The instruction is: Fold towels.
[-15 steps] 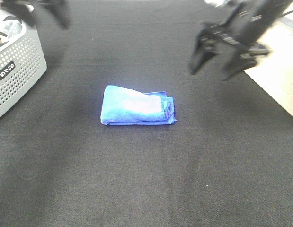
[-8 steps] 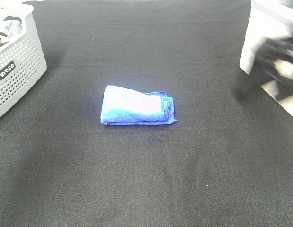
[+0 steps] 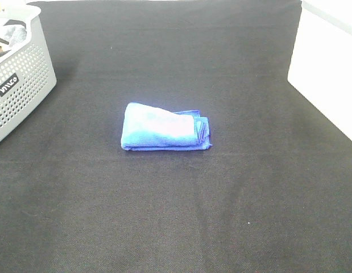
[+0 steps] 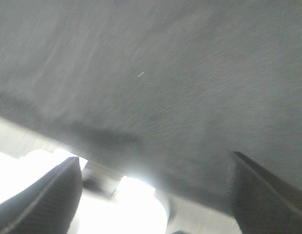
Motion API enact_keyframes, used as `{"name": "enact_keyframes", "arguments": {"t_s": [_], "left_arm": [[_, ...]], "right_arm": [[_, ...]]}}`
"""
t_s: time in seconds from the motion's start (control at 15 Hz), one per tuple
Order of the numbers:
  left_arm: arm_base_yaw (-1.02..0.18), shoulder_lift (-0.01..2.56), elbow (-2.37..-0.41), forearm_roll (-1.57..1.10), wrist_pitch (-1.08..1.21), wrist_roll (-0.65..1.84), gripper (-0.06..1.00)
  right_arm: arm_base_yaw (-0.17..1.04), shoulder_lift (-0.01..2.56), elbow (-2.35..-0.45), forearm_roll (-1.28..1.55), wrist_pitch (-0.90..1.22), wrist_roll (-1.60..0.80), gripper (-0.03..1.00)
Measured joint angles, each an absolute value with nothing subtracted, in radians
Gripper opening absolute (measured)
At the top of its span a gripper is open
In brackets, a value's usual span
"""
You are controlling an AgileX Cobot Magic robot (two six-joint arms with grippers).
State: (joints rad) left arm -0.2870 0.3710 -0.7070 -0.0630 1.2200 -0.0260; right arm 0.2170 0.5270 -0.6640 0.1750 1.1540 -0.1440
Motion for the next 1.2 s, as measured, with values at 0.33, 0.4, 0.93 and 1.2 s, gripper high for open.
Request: {"name": "enact_keyframes", "arguments": {"t_s": [0.33,0.4,0.93,1.2], "left_arm": [[-0.287,0.096,-0.575,-0.066,1.137,0.028,0.64],[-0.287,0.096,-0.564,-0.066,1.120,0.029,0.64],[-0.287,0.096,-0.510,-0.130,1.055,0.144,0.64],[-0.287,0.096,-0.510,-0.130,1.055,0.147,0.64]], "right_arm": [[0.217,0.241,-0.567,0.114,1.153,-0.143,0.76],[0.217,0.229,-0.557,0.113,1.153,-0.143,0.76],[0.217,0.217,-0.508,0.130,1.072,-0.143,0.76],[0.217,0.217,-0.508,0.136,1.072,-0.143,0.76]]}}
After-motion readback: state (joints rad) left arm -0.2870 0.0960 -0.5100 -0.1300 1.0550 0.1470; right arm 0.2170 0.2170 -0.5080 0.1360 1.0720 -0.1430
